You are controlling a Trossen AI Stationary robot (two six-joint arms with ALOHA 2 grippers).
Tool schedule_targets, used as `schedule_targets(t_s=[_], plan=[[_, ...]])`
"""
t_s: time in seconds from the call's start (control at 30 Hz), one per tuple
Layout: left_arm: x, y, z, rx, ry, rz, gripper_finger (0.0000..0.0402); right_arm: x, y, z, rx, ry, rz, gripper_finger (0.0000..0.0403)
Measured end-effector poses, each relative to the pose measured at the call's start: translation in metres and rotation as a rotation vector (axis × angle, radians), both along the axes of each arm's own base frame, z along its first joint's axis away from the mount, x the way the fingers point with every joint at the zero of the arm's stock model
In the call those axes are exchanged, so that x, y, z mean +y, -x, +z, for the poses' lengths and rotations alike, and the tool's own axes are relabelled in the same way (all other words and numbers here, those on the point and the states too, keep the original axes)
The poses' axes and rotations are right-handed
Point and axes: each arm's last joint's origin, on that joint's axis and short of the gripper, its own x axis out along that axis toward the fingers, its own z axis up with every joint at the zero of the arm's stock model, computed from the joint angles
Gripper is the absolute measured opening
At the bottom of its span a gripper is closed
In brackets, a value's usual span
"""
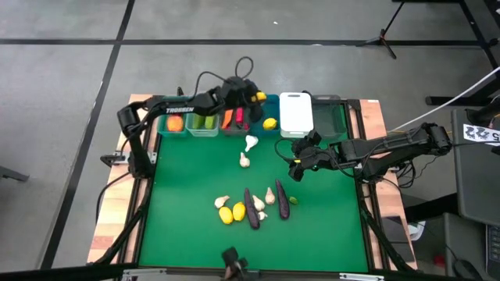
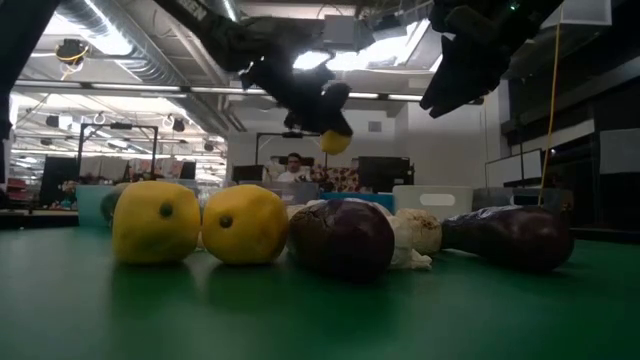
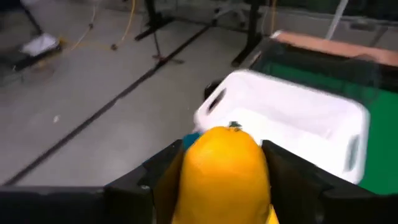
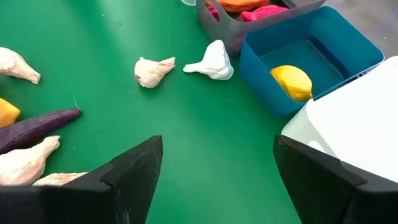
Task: Sort produce into baskets
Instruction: Put the lemon into the blue bin
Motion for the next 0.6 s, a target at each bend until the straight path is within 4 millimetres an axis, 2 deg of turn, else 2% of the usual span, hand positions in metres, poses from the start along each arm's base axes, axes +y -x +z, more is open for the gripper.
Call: schedule_targets(t_s=[0.23, 0.6], plan=[[0.02, 0.0, -0.022, -0.009, 0.087, -0.022, 0.0195, 0.0, 0.0, 0.0, -0.002, -0.001, 0.0, 0.0305], [0.039, -0.029, -0.035, 0.059, 0.114, -0.05, 0.0195, 0.0, 0.0, 0.0, -0.001, -0.001, 0.0, 0.0305]])
